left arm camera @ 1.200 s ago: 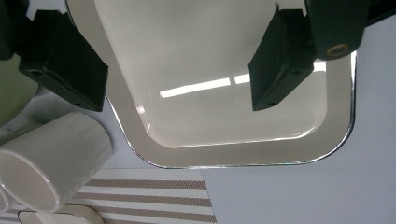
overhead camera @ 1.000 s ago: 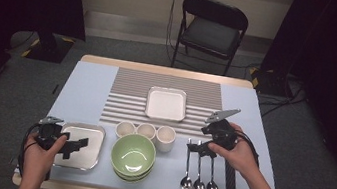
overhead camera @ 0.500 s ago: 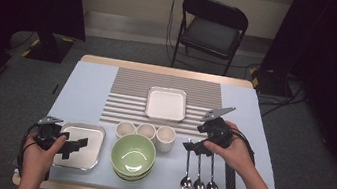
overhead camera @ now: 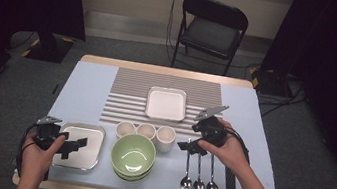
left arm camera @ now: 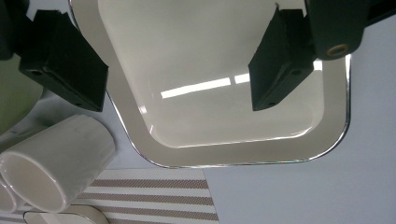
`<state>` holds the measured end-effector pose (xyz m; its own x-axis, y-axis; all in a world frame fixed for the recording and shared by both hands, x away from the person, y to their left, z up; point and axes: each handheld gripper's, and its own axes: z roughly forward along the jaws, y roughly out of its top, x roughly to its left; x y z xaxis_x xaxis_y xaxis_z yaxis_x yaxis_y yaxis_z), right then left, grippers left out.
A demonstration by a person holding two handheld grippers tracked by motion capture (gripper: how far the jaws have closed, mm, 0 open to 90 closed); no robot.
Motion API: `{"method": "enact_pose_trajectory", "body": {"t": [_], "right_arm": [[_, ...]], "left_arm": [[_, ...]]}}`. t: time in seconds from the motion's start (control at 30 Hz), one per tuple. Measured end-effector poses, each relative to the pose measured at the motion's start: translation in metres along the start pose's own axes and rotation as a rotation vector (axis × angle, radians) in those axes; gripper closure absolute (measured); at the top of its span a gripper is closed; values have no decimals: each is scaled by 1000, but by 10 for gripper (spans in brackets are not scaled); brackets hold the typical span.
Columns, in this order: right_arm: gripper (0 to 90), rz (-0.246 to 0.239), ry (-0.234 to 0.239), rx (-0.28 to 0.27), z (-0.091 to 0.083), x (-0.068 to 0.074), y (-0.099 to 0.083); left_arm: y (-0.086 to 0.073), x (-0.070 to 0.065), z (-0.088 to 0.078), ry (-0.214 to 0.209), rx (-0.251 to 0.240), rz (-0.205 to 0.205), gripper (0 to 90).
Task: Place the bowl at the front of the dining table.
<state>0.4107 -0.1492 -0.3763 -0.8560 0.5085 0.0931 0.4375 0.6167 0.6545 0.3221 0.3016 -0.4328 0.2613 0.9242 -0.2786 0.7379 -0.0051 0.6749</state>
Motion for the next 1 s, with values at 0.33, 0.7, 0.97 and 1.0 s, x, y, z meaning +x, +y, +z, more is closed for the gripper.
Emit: {"method": "enact_pose_trajectory", "body": {"t": [0.33,0.7,0.97,1.0], "right_arm": [[133,-13,10,2,3,4,6],[133,-24,23,-2,8,10,13],[133,-31,31,-8,7,13,22],[133,-34,32,-7,7,13,23]], "left_arm": [[0,-2,2,3,13,8,194],[0,0,0,6,11,8,194],[0,0,0,9,16,12,194],[0,0,0,9,17,10,194]]}}
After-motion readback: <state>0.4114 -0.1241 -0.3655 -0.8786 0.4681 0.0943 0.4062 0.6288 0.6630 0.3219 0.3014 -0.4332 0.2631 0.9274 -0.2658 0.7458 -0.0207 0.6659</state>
